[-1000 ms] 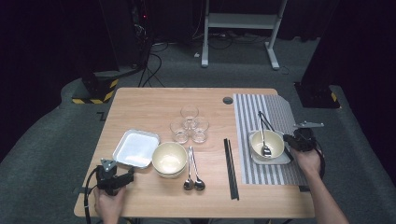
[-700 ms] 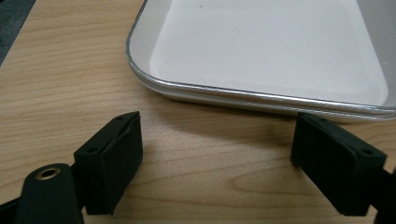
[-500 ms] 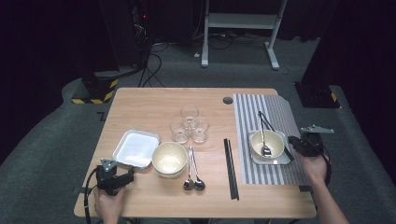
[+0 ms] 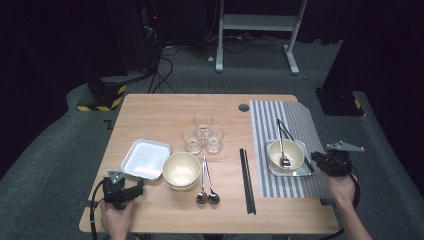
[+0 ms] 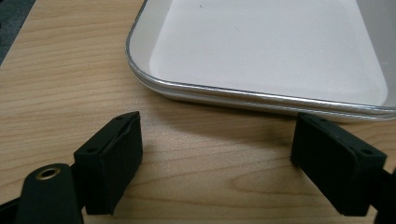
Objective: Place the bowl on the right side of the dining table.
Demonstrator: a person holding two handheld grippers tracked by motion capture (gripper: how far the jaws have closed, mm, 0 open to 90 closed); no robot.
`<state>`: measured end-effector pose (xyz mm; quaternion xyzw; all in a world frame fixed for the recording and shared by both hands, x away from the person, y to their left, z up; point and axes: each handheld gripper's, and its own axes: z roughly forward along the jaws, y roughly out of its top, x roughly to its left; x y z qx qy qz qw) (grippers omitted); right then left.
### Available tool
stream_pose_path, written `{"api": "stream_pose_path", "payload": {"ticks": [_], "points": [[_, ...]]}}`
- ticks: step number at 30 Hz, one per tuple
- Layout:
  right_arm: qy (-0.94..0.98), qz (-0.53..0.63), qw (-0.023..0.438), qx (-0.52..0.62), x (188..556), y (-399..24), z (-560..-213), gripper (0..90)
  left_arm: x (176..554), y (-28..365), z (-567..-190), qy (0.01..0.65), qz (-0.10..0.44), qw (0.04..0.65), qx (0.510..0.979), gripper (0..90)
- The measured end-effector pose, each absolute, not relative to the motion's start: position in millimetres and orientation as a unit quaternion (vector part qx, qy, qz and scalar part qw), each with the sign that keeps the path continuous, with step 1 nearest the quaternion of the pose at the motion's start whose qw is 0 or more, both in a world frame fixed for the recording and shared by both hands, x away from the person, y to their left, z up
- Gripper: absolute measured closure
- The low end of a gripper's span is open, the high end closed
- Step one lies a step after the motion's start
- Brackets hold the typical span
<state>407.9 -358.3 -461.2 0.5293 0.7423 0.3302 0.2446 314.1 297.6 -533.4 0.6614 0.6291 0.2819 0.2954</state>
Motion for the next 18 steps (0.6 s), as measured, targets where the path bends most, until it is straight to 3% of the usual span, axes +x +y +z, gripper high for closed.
{"api": "stream_pose_path", "payload": {"ticks": [18], "points": [[0.754,0.298,0.247,0.531,418,-354,-486,73.0,314,298,-533,0.629,0.282,0.295,0.661,16.8]]}}
